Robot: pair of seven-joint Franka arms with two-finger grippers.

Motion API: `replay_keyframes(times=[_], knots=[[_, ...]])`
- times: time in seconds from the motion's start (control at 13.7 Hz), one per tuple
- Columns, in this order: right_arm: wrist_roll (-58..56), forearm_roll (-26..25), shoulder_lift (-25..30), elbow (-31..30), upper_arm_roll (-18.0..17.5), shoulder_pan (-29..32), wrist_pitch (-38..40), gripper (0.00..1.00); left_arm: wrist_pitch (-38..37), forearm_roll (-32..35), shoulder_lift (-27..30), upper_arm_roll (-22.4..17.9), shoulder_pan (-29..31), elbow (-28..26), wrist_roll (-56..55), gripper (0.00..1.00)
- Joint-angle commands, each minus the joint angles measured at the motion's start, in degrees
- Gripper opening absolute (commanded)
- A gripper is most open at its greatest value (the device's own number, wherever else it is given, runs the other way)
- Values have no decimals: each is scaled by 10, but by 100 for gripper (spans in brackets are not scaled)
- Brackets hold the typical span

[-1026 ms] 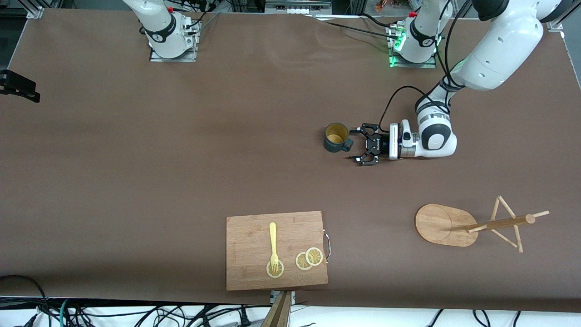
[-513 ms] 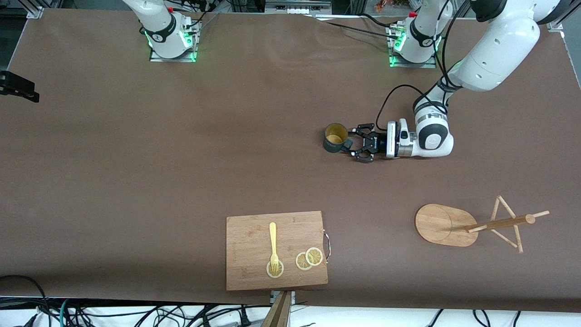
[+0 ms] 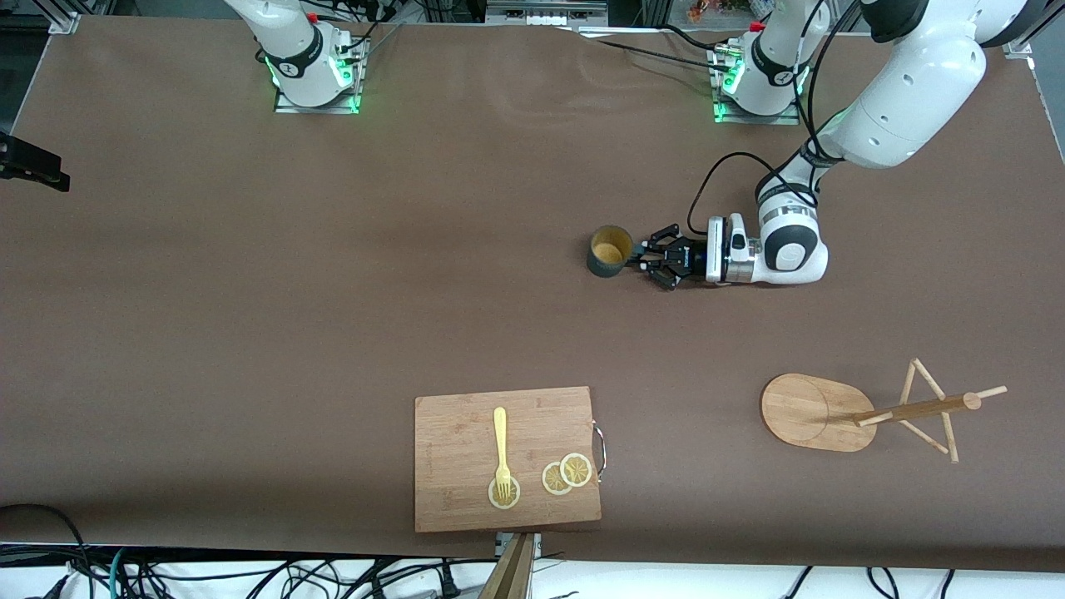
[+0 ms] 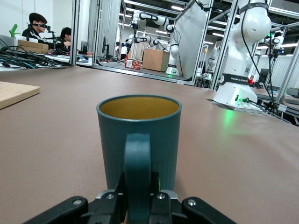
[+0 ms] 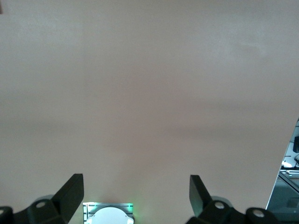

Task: Pass cup and hang on rack
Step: 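Lift the mug with the left gripper and carry it toward the rack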

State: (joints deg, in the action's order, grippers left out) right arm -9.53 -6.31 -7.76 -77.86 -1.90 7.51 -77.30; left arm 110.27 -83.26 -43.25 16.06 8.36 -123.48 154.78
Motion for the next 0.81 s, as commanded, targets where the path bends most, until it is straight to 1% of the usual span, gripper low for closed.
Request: replay_keyframes(times=[0.0, 0.15, 0.29, 0.37, 0.59, 0.73], knots=[[-7, 9, -2, 10, -1, 6, 2, 100, -10, 3, 11, -5, 3, -8, 32, 0], [-6, 9, -2, 10, -1, 5, 2, 100, -10, 3, 28, -5, 20, -11, 31, 0], [-5, 9, -1, 10, -3, 2, 2, 100, -10, 3, 72, -5, 58, -33, 12, 0], [-5, 9, -1, 10, -4, 1, 2, 100, -12, 13, 95, -5, 76, -37, -23, 0], [-4, 9, -2, 10, -4, 2, 1, 100, -31, 140, 175, -5, 155, -35, -209, 0], [-4, 9, -2, 10, -3, 3, 2, 100, -65, 193, 212, -5, 205, -30, -324, 0]])
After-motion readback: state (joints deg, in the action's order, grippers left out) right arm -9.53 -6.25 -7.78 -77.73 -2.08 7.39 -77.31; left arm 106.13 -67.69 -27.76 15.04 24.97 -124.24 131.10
